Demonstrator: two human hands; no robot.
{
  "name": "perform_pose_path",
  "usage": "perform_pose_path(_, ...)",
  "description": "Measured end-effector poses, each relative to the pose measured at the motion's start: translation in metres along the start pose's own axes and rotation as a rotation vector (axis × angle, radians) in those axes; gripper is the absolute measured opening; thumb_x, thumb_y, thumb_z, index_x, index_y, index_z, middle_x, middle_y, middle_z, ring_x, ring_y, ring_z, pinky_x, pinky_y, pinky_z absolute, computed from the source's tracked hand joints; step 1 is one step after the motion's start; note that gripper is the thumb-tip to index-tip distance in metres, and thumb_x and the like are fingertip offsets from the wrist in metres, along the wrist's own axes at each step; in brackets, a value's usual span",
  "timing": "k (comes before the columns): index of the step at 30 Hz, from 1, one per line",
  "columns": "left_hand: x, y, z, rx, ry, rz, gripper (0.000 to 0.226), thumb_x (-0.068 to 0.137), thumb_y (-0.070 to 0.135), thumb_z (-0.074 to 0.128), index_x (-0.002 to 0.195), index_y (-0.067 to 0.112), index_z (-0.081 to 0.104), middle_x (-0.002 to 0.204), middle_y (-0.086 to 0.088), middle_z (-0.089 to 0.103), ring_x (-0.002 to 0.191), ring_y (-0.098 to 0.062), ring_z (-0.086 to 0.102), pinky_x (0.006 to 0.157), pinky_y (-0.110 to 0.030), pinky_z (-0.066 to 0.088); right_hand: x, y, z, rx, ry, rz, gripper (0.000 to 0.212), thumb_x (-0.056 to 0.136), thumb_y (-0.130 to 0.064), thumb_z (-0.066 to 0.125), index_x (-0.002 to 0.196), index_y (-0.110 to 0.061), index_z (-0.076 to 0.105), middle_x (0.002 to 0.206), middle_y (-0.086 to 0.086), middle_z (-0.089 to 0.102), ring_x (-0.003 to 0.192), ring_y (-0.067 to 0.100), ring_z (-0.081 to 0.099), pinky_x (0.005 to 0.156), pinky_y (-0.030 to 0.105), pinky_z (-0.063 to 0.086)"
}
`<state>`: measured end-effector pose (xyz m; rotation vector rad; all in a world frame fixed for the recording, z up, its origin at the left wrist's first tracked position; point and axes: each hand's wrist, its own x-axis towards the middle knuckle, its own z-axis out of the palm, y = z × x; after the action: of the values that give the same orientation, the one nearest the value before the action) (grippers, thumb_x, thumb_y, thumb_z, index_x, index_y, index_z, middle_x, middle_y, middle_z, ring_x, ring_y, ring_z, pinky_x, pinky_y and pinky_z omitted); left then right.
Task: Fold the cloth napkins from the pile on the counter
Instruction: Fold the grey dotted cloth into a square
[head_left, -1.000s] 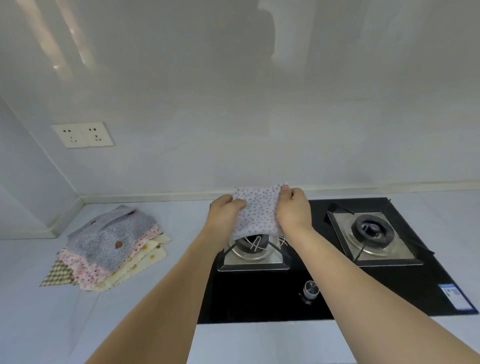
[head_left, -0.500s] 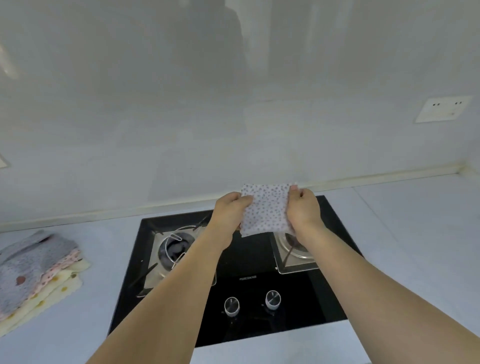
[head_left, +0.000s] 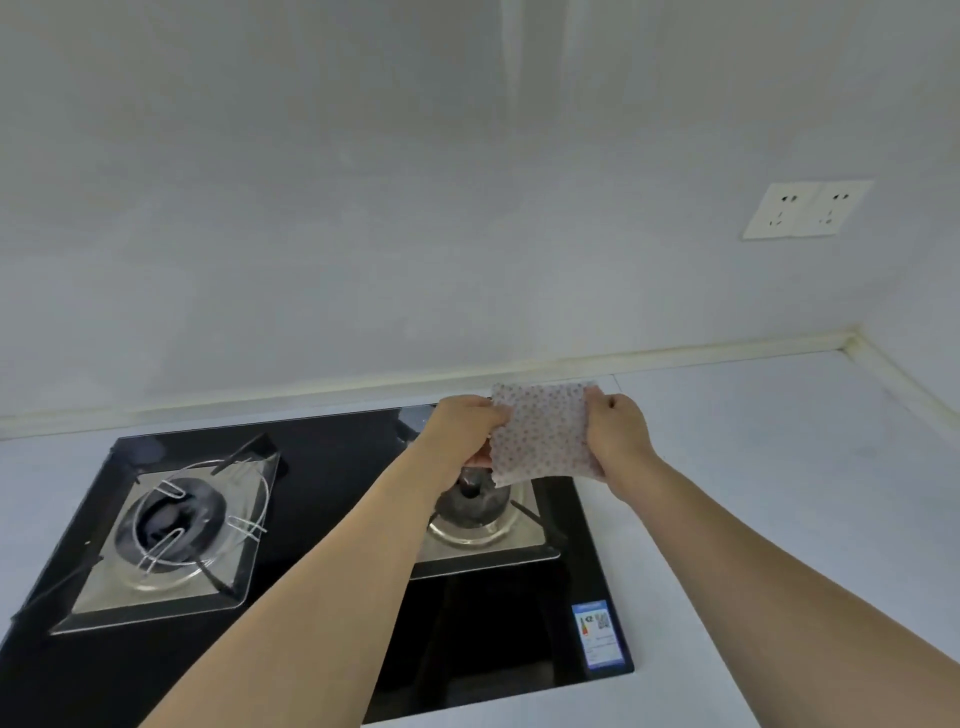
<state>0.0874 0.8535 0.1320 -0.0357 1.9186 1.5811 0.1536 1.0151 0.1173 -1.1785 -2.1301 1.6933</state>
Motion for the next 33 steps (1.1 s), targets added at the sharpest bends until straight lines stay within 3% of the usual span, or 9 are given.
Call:
perform_pose_path(4, 0.049, 0.012, 0.058, 0.030, 0.064, -0.006, 0.009, 0.092, 0.010, 0.065, 0.084, 0.007, 0.063, 0.065, -0.004, 0.058, 0.040, -0.006, 0.056, 0.039, -0.018, 0.045, 0.069, 0.019, -0.037, -0.011, -0.018, 0.063, 0.036, 0.098, -0.026, 0.033, 0.119, -0.010, 0.056, 0.114, 0.010, 0.062, 0.096, 0.025, 0.062, 0.084, 0.045, 0.056)
perform_pose_path(7, 0.099, 0.013, 0.104, 0.110, 0.110, -0.004, 0.013, 0.092, 0.009, 0.061, 0.080, 0.006, 0.057, 0.069, -0.010, 0.060, 0.059, -0.019, 0.064, 0.051, -0.034, 0.060, 0.128, 0.033, -0.058, -0.039, -0.028, 0.036, 0.027, 0.096, -0.017, 0.033, 0.107, -0.009, 0.057, 0.111, 0.024, 0.058, 0.089, 0.028, 0.060, 0.079, 0.042, 0.055)
perform_pose_path(11, 0.170, 0.001, 0.150, 0.180, 0.162, -0.024, 0.009, 0.089, 0.013, 0.062, 0.083, 0.011, 0.056, 0.083, -0.018, 0.064, 0.078, -0.032, 0.069, 0.068, -0.053, 0.060, 0.193, 0.058, -0.071, -0.063, -0.106, 0.081, 0.036, 0.099, -0.020, 0.040, 0.134, -0.015, 0.043, 0.125, 0.012, 0.055, 0.104, 0.028, 0.058, 0.088, 0.050, 0.055)
perform_pose_path(15, 0.219, -0.014, 0.170, 0.227, 0.223, -0.063, 0.015, 0.091, 0.015, 0.061, 0.079, 0.014, 0.052, 0.081, -0.012, 0.057, 0.070, -0.027, 0.057, 0.063, -0.039, 0.059, 0.243, 0.077, -0.069, -0.045, -0.196, 0.144, 0.048, 0.095, -0.006, 0.039, 0.143, -0.015, 0.034, 0.120, 0.011, 0.052, 0.100, 0.024, 0.058, 0.089, 0.044, 0.054)
perform_pose_path(17, 0.236, -0.019, 0.173, 0.260, 0.249, -0.078, 0.012, 0.091, 0.016, 0.062, 0.081, 0.012, 0.056, 0.081, -0.013, 0.060, 0.068, -0.028, 0.060, 0.064, -0.040, 0.059, 0.261, 0.085, -0.063, -0.035, -0.232, 0.157, 0.049, 0.095, -0.004, 0.040, 0.143, -0.015, 0.034, 0.111, 0.007, 0.052, 0.092, 0.021, 0.058, 0.089, 0.044, 0.054)
perform_pose_path(20, 0.255, -0.025, 0.171, 0.321, 0.276, -0.083, 0.012, 0.090, 0.014, 0.059, 0.080, 0.009, 0.061, 0.084, -0.018, 0.067, 0.073, -0.035, 0.069, 0.064, -0.041, 0.060, 0.275, 0.093, -0.055, -0.081, -0.276, 0.138, 0.050, 0.094, -0.004, 0.042, 0.142, -0.012, 0.034, 0.120, 0.009, 0.051, 0.087, 0.016, 0.054, 0.080, 0.034, 0.053)
perform_pose_path(25, 0.269, -0.030, 0.166, 0.450, 0.313, -0.049, 0.013, 0.088, 0.014, 0.055, 0.076, 0.010, 0.056, 0.068, -0.010, 0.055, 0.060, -0.028, 0.057, 0.061, -0.039, 0.058, 0.281, 0.102, -0.046, -0.114, -0.265, 0.093, 0.052, 0.092, -0.004, 0.042, 0.143, -0.010, 0.034, 0.128, 0.012, 0.052, 0.100, 0.021, 0.052, 0.080, 0.029, 0.041)
perform_pose_path(29, 0.268, -0.027, 0.167, 0.525, 0.316, -0.051, 0.011, 0.087, 0.019, 0.057, 0.079, 0.012, 0.057, 0.074, -0.008, 0.057, 0.067, -0.028, 0.060, 0.070, -0.044, 0.060, 0.284, 0.102, -0.046, -0.136, -0.253, 0.090, 0.054, 0.092, -0.005, 0.042, 0.145, -0.010, 0.033, 0.127, 0.011, 0.052, 0.101, 0.020, 0.051, 0.082, 0.030, 0.042)
perform_pose_path(33, 0.253, -0.023, 0.165, 0.615, 0.376, -0.010, 0.025, 0.089, 0.021, 0.056, 0.067, 0.013, 0.046, 0.066, 0.000, 0.049, 0.058, -0.018, 0.049, 0.048, -0.026, 0.038, 0.278, 0.092, -0.050, -0.167, -0.230, 0.068, 0.058, 0.092, -0.004, 0.041, 0.148, -0.009, 0.028, 0.133, 0.012, 0.048, 0.102, 0.020, 0.049, 0.079, 0.029, 0.040)
